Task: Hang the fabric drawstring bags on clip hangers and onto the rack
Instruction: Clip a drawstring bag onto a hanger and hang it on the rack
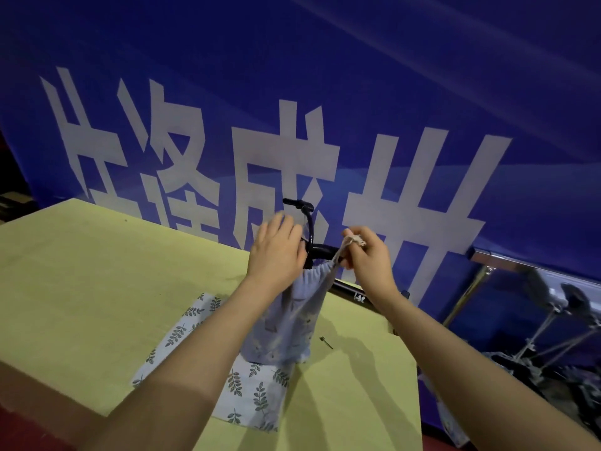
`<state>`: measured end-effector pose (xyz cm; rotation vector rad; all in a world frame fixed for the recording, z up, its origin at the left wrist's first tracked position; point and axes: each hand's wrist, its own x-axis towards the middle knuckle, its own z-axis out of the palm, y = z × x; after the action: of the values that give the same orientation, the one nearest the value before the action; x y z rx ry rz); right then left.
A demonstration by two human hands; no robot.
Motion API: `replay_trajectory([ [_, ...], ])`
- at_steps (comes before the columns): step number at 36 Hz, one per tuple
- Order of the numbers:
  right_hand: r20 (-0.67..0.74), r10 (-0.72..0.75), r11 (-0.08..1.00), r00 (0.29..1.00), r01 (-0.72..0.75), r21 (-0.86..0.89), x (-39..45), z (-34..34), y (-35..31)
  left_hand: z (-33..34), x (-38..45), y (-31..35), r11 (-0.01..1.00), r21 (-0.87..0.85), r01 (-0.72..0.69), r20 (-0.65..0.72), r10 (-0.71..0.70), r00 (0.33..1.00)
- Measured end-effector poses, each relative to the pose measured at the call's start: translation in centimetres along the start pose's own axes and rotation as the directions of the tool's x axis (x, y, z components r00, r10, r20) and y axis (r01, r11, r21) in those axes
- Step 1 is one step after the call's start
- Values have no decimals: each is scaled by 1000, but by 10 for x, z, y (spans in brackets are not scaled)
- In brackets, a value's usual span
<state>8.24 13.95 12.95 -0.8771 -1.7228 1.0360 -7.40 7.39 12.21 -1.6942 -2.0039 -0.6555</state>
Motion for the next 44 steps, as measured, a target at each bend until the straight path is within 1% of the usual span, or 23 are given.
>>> replay_trajectory([
  [3,-5,15,998,1000,-15,59,4,3,-6,-6,9,0,998,-41,-43,69,46,997],
  [5,-1,10,997,1000,-10,79,5,4,-9,-5,10,2,997,-15,-70,66,71,995],
  [8,41,2,998,999,-5,56,7,5,-10,2,8,4,994,44,-99,55,96,994],
  [11,79,62,992,995,-70,101,8,6,-10,9,6,3,995,31,-91,46,89,995],
  [14,103,96,986,990,-109,127,10,6,-11,11,4,4,998,-28,-57,97,59,994],
  [16,117,94,986,989,-109,127,12,6,-12,11,4,5,992,-125,18,123,-3,992],
  [18,126,95,986,987,-111,121,13,6,-14,10,2,8,982,-183,42,120,-20,993],
  [22,122,56,991,991,-70,116,17,7,-17,9,-3,15,985,-170,0,139,24,990],
  [24,109,45,992,993,-58,113,18,8,-18,11,-3,18,987,-162,16,134,6,991],
  [26,113,54,992,992,-66,106,20,8,-17,13,-2,20,980,-190,54,126,-30,992],
  [30,207,119,973,971,-156,172,20,1,-15,16,-1,20,958,-257,125,121,-97,988],
  [33,305,115,959,945,-185,213,18,-8,-12,17,-1,18,957,-253,143,122,-116,986],
  [35,359,104,968,928,-177,177,14,-10,-8,17,0,17,954,-258,153,132,-122,984],
  [37,388,94,985,917,-142,99,11,-9,-5,15,1,17,950,-268,163,141,-128,982],
  [39,372,80,997,925,-69,-41,9,-4,-4,14,1,18,948,-273,161,138,-128,982],
  [40,358,70,990,931,-21,-140,10,-1,-2,14,1,19,949,-272,160,136,-127,983],
  [42,321,46,937,946,71,-343,11,5,1,13,1,20,950,-269,155,136,-122,983],
  [44,257,16,871,966,112,-478,12,9,6,14,0,22,953,-266,145,131,-113,985],
])
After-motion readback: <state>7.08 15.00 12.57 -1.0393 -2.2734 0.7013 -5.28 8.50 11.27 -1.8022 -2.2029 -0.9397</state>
